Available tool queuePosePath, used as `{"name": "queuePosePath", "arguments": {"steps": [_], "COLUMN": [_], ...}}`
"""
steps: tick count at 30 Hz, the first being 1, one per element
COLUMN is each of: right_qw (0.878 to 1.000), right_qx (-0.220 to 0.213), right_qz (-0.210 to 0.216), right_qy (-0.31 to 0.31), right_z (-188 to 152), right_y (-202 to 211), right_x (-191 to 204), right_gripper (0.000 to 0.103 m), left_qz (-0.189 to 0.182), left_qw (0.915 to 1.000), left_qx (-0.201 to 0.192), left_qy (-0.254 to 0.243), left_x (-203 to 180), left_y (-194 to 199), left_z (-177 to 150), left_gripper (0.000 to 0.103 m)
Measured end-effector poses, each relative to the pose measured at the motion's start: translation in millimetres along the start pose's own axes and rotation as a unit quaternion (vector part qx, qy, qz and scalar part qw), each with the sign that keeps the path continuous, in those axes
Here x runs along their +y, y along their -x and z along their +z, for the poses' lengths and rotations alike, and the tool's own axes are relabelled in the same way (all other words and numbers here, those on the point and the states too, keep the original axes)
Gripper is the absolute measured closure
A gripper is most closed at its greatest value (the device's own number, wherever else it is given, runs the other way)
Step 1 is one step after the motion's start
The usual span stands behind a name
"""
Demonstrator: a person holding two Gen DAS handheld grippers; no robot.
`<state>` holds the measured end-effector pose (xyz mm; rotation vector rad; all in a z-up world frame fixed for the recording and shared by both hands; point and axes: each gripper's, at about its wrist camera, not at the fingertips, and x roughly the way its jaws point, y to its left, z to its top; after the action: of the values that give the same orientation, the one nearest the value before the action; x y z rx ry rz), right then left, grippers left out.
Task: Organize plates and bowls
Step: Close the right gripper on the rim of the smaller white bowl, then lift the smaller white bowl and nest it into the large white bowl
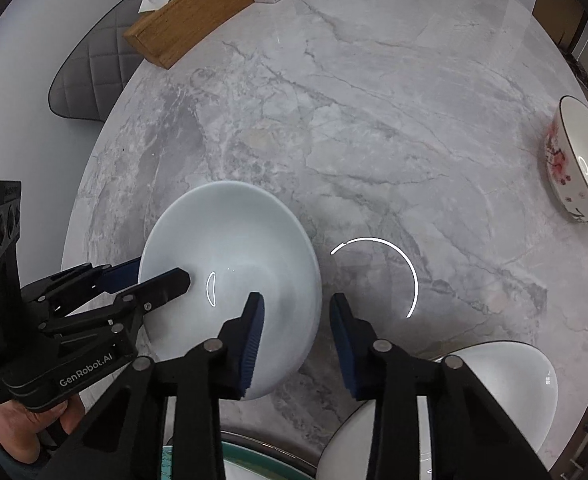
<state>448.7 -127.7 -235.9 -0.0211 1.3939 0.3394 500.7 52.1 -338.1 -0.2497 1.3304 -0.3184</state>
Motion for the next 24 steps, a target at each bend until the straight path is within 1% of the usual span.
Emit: {"name": "queuePosePath", "arguments": {"steps": [1,2,3,4,5,11,13,19,24], "right_qw": [1.000,1.000,1.000,1.000,1.000,1.000,1.000,0.999,0.998], "right_qx": [0.003,0.005,0.005,0.005,0.008,0.001,-0.002,-0.021,-0.045], "right_qz": [0.001,-0.003,-0.005,-0.002,0.010,0.014,0.020,0.027,0.035], "right_qy": [0.001,0.003,0.004,0.002,-0.002,-0.009,-0.012,-0.014,-0.021], "right_z": [0,-1,-1,-1,-1,-1,-1,-1,-7], "right_y": [-2,-3,-4,-4,-5,-5,-3,15,44], "right_x": [0,1,1,0,-1,0,1,6,5], "right_gripper": [0.078,0.085,0.090,0.093,0.093,0.094,0.094,0.094,0.094], "left_qz": [-0.001,-0.004,-0.006,-0.008,-0.008,-0.009,-0.009,-0.007,-0.014], "left_qw": [1.0000,1.0000,1.0000,0.9999,0.9999,0.9999,0.9999,0.9999,0.9993], "left_qx": [0.001,0.001,0.003,0.005,0.007,0.011,0.006,-0.010,-0.028], "left_qy": [-0.002,-0.002,-0.003,-0.002,-0.002,0.005,0.006,0.002,-0.018], "left_x": [-2,-3,-4,-5,-6,-6,-6,-10,-28], "left_y": [-1,-2,-4,-5,-6,-10,-6,20,52], "left_z": [0,0,1,1,1,1,1,2,5], "left_gripper": [0.076,0.084,0.092,0.094,0.094,0.096,0.096,0.096,0.096]}}
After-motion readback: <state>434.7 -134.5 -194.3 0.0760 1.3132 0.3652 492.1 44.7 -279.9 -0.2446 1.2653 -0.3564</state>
